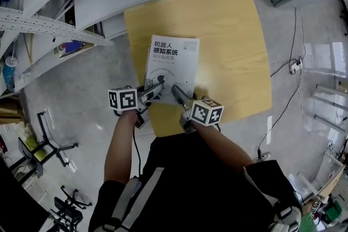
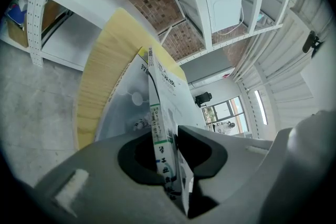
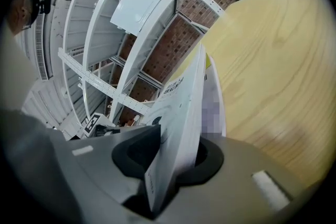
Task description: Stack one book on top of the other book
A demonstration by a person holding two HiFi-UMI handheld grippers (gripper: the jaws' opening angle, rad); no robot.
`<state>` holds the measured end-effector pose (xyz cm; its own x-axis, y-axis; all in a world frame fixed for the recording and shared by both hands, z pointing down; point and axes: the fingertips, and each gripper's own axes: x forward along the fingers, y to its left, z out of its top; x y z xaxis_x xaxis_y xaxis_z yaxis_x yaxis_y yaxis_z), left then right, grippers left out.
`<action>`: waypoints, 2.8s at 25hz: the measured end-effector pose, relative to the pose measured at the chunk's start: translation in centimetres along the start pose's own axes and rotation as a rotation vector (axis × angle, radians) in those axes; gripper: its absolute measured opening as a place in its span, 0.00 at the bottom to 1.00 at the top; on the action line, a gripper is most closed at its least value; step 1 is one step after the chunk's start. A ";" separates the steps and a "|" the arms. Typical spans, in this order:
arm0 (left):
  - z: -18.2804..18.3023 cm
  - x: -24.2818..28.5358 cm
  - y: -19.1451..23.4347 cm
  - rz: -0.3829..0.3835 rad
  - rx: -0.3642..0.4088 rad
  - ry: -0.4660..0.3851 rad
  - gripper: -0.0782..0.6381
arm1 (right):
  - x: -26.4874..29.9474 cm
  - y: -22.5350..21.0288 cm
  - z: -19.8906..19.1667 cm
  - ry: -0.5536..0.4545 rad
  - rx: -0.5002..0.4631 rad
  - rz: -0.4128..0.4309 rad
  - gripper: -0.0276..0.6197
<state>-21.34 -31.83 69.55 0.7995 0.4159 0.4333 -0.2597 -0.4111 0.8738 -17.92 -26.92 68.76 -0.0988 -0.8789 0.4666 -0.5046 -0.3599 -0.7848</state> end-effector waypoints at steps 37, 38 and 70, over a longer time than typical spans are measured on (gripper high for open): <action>-0.7 -0.9 1.9 0.409 0.387 0.303 0.41 | -1.9 -5.0 0.3 0.139 -0.307 -0.403 0.48; -0.8 -0.8 1.9 0.409 0.393 0.307 0.41 | -1.8 -5.0 0.2 0.139 -0.317 -0.412 0.48; 3.3 -0.9 3.8 0.476 0.409 0.128 0.45 | -0.4 -4.1 0.6 0.152 -0.268 -0.361 0.60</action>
<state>-21.29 -36.48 71.78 0.5706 0.1947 0.7978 -0.3222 -0.8405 0.4356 -15.29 -25.31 71.51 0.0092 -0.6492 0.7606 -0.7317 -0.5228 -0.4374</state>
